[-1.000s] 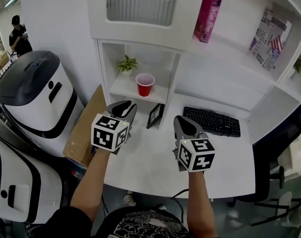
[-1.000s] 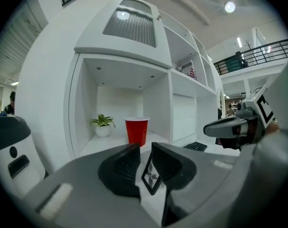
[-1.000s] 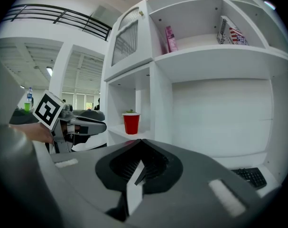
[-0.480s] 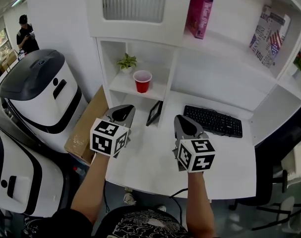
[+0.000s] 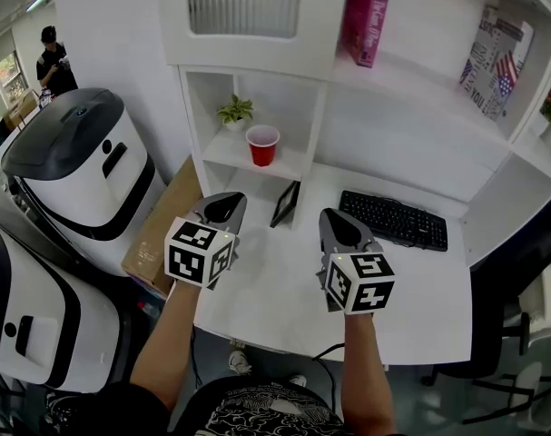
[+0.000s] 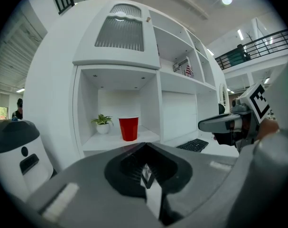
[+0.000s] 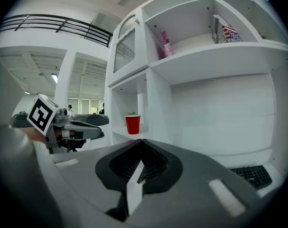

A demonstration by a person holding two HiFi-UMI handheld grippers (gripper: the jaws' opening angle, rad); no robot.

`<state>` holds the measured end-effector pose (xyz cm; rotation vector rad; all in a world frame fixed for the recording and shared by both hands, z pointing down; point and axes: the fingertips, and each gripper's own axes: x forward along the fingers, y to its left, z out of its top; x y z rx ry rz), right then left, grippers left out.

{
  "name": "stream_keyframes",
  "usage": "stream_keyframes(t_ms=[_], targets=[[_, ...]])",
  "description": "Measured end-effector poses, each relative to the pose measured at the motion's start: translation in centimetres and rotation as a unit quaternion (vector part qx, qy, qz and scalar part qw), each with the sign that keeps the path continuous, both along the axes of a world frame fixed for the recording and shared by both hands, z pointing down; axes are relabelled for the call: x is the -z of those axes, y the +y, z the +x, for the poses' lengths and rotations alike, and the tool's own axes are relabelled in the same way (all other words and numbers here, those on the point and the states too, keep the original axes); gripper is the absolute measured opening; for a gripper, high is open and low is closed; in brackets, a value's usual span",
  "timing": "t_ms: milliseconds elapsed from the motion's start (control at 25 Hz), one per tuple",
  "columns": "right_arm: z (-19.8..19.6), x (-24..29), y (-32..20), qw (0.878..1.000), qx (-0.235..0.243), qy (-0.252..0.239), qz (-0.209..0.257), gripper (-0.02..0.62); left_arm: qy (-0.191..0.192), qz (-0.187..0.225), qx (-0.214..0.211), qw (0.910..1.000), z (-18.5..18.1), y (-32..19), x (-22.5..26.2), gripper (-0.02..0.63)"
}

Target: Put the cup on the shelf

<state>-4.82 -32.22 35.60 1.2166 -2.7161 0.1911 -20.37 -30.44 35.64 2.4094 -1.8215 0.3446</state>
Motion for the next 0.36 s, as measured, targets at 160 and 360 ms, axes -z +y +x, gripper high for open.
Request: stream_keyframes(t_ms=[160, 360], targets=[[0.04, -0.07, -0.11, 1.000, 0.000, -0.001, -0.001, 0.023, 0.001, -0.003, 0.002, 1.0000, -0.11, -0.02, -0.22, 0.001], [0.17, -0.11, -0.38, 1.000, -0.001, -0.002, -0.002, 0.023, 0.002, -0.005, 0.003, 1.0000, -0.12, -0.23, -0.39, 0.001]])
